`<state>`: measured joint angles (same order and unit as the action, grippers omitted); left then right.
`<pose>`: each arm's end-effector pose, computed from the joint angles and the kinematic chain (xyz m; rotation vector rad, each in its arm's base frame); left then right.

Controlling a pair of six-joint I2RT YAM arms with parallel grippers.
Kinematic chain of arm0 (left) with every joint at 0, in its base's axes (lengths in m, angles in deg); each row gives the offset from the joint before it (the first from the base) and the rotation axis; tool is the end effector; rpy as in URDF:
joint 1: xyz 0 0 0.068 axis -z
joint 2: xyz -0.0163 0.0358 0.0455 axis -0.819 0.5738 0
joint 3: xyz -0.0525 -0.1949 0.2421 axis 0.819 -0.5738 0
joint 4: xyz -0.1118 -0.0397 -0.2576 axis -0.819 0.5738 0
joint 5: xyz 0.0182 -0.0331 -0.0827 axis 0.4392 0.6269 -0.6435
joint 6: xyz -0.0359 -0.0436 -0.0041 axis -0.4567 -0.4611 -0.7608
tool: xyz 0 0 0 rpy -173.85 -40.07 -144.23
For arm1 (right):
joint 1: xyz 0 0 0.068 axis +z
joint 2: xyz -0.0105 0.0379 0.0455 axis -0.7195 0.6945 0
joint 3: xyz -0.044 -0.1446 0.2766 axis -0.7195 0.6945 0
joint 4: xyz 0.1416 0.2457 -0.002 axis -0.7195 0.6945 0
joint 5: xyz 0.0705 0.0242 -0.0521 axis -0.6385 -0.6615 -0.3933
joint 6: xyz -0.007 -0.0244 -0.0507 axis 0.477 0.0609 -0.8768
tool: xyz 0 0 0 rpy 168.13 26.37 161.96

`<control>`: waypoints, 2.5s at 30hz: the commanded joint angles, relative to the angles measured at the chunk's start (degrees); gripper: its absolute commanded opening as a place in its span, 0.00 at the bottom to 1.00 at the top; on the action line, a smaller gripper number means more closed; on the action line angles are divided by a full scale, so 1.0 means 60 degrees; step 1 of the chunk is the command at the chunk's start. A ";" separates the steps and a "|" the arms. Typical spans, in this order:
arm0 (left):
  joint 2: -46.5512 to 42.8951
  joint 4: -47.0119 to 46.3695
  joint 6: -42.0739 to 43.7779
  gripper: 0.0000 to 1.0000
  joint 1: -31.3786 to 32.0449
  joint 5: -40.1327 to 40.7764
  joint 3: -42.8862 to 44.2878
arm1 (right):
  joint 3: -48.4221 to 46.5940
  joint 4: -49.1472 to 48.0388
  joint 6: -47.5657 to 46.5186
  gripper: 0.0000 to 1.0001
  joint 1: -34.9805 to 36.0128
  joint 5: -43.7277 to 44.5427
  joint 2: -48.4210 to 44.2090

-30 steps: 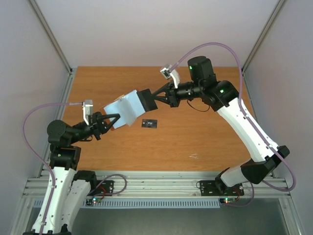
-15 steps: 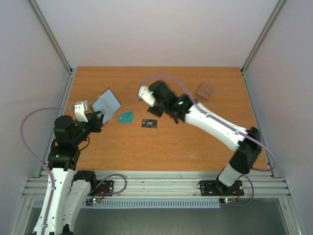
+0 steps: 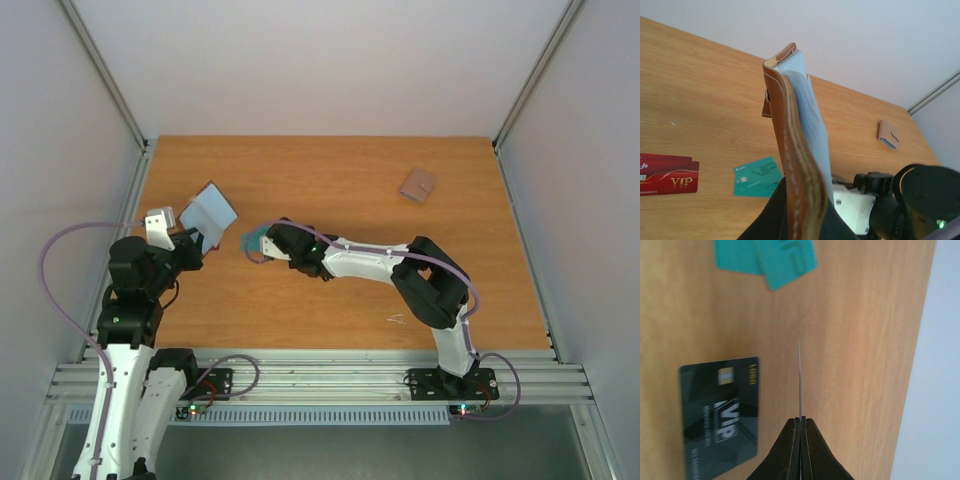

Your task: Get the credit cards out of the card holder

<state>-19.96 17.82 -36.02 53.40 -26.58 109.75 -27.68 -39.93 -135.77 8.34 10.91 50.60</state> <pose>0.1249 -0.0103 0.3318 -0.1356 1.9024 -0.5685 0.2899 0.3718 0.2009 -2.1450 1.1916 -0.7894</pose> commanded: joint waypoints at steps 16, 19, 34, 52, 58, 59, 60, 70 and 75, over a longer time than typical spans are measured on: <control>-0.0086 -0.1236 0.0341 0.00 -0.0119 -0.1944 0.0240 | -0.0680 0.3867 0.4263 0.62 0.0317 -0.0996 -0.1630; -0.0212 -0.2117 0.0549 0.00 -0.0127 -0.3821 0.0149 | -0.0555 0.3866 0.5668 0.64 -0.0303 -0.3048 -0.3486; -0.0164 -0.6327 -0.1221 0.00 0.0160 -0.7909 -0.0453 | -0.1201 0.1569 1.0258 0.71 -0.2826 -1.3429 -0.5748; -0.0169 -0.4541 -0.0302 0.00 0.0220 -0.6556 -0.0492 | -0.2321 0.2835 0.9323 0.66 -0.1263 -1.2212 -0.4779; -0.0215 -0.4601 -0.0280 0.00 0.0607 -0.6818 -0.0484 | -0.2579 0.2809 0.9380 0.66 -0.0801 -1.0130 -0.4469; -0.0219 -0.4602 -0.0281 0.00 0.0620 -0.6837 -0.0492 | -0.2733 0.2953 0.9342 0.65 -0.0711 -0.9826 -0.4301; -0.0220 -0.4609 -0.0281 0.00 0.0629 -0.6842 -0.0489 | -0.2908 0.3104 0.9282 0.65 -0.0633 -0.9633 -0.4167; -0.0299 -0.3168 -0.0274 0.00 0.0669 -0.5945 -0.0614 | -0.3142 0.4048 0.9592 0.16 -0.0448 -0.8735 -0.3774; 0.0097 -0.1320 0.0438 0.25 0.0663 -0.3931 -0.0505 | -0.2477 0.5131 1.0535 0.01 -0.0842 -0.8456 -0.3984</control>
<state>-20.75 0.70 -37.07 57.55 -60.92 106.65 -45.74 -16.00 -77.48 5.36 -43.25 27.85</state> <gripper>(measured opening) 0.179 0.032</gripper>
